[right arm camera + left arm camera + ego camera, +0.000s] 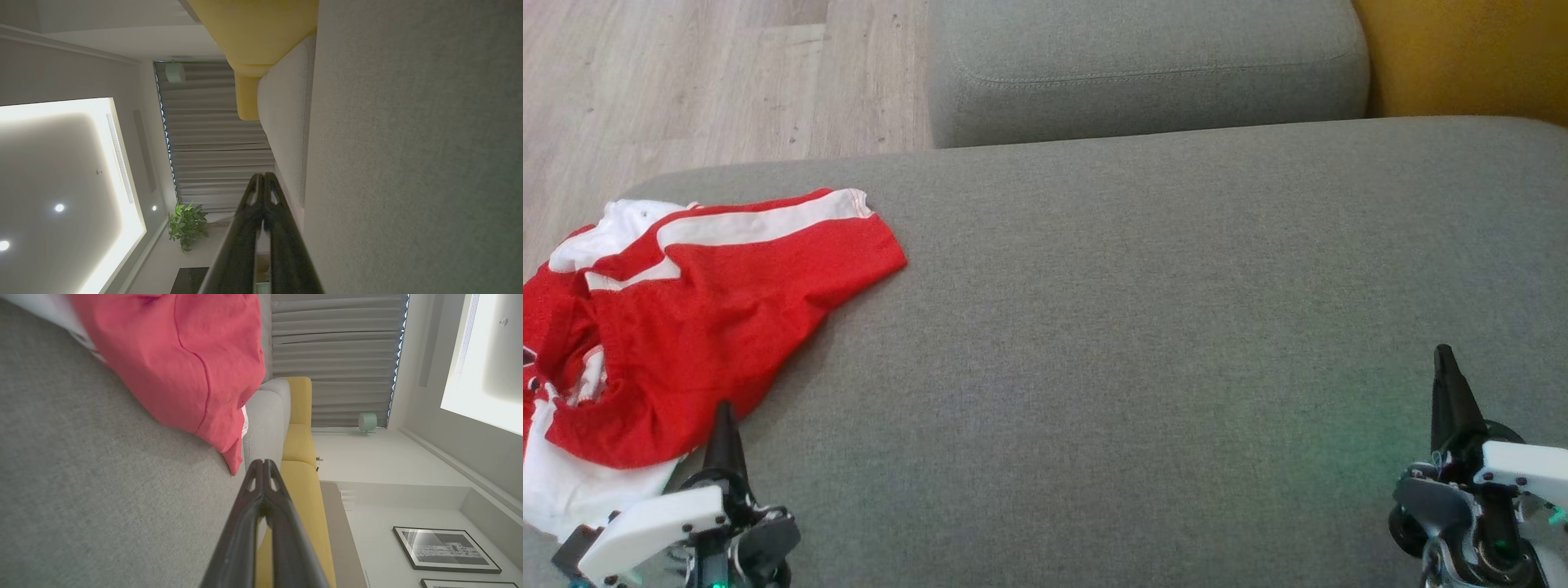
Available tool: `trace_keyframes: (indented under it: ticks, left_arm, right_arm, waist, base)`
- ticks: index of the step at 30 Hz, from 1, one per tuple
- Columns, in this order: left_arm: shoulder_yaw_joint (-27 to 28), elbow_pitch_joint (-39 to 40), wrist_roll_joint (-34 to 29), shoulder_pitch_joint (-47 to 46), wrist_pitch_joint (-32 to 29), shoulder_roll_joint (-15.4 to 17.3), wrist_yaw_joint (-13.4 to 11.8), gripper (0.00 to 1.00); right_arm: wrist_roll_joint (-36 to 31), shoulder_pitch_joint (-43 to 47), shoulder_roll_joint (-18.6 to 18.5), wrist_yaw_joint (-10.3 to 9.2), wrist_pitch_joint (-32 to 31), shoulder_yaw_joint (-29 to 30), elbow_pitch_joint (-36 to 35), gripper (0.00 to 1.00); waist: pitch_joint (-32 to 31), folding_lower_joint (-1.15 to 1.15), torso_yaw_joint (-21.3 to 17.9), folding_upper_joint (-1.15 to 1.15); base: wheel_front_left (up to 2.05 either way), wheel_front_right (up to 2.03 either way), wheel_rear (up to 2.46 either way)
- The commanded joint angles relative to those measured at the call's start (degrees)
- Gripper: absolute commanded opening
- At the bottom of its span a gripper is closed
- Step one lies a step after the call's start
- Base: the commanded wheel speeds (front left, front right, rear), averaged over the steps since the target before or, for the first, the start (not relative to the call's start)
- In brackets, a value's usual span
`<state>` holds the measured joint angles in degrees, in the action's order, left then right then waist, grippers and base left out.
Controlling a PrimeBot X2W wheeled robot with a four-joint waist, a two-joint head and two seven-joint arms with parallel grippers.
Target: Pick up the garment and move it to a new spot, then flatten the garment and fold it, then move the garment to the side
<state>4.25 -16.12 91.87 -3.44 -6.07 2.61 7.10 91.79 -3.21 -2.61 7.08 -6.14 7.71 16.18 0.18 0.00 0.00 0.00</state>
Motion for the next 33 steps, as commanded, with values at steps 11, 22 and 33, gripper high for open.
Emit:
trace_keyframes:
  ticks: [11, 22, 33]
  left_arm:
    - [2.25, 2.09, 0.31, -2.75, -0.40, 0.27, 0.39, 0.00]
    - [2.25, 2.09, 0.31, -2.75, -0.40, 0.27, 0.39, 0.00]
    - [2.25, 2.10, 0.31, -2.75, -0.40, 0.27, 0.39, 0.00]
  right_arm:
    - [0.40, -2.97, -0.27, 0.41, -0.33, -1.21, -2.15, 0.00]
    - [0.40, -2.97, -0.27, 0.41, -0.33, -1.21, -2.15, 0.00]
    - [0.40, -2.97, -0.27, 0.41, -0.33, -1.21, -2.15, 0.00]
  waist:
    - [0.00, 0.00, 0.00, 0.00]
    - [0.00, 0.00, 0.00, 0.00]
    - [0.00, 0.00, 0.00, 0.00]
  base:
    - [0.00, 0.00, 0.00]
    - [0.00, 0.00, 0.00]
    - [0.00, 0.00, 0.00]
